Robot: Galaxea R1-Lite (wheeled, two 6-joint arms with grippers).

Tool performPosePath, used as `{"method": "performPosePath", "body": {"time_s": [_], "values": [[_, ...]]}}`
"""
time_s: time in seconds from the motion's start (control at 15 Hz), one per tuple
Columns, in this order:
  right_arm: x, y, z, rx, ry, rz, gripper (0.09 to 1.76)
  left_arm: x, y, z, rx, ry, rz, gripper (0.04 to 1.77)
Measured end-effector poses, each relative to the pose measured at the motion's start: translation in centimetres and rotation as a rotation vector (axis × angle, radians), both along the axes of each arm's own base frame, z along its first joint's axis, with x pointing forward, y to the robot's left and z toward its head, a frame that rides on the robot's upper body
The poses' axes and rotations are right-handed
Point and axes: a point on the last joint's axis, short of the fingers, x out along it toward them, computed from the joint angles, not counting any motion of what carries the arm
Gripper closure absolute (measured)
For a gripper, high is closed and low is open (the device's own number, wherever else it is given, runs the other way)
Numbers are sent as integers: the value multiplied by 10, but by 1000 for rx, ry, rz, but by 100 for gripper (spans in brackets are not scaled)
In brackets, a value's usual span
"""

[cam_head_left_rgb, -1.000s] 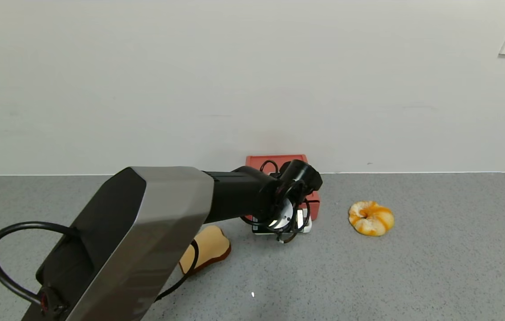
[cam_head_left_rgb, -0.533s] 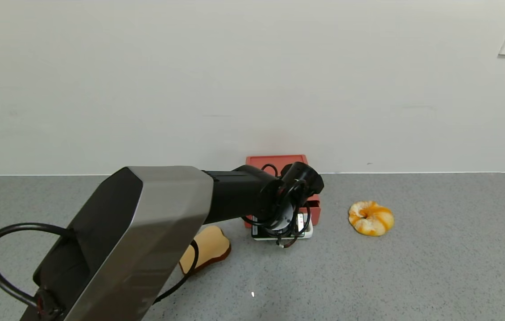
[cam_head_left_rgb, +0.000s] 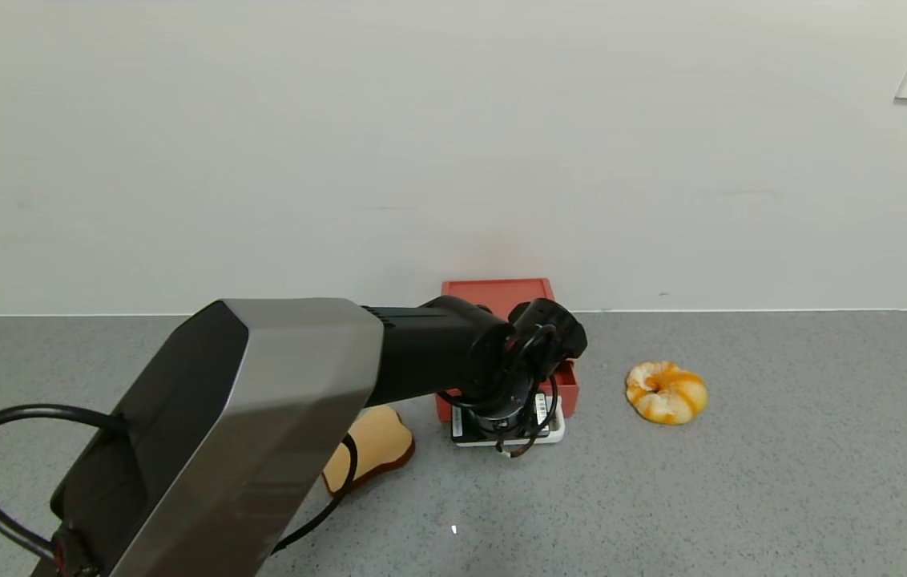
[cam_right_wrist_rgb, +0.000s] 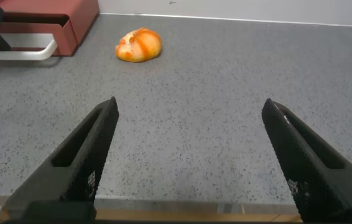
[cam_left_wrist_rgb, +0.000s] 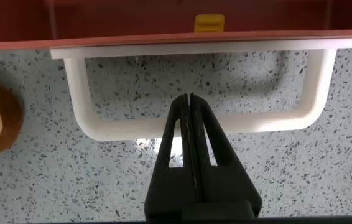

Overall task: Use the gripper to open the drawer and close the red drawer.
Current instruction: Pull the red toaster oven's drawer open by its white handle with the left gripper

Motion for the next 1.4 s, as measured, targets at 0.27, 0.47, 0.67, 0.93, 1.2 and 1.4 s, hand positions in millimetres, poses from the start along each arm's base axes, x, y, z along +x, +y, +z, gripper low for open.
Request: {"method": "performPosePath", "body": {"time_s": [0.27,0.47,0.67,0.93,1.2,1.4], "values": [[0,0,0,0,0,0,15,-7,-1,0,16,27,4,170],[0,0,0,0,0,0,15,-13,-2,0,27,47,6,170],[0,0,0,0,0,0,15,-17,-5,-1,24,49,11,170],[0,0,0,0,0,0,15,-27,-8,0,27,62,3,170],[0,0,0,0,-1,0,15,-34,-8,1,21,83,0,170],[0,0,0,0,-1,0,15,-37,-8,3,7,111,-13,170]]}}
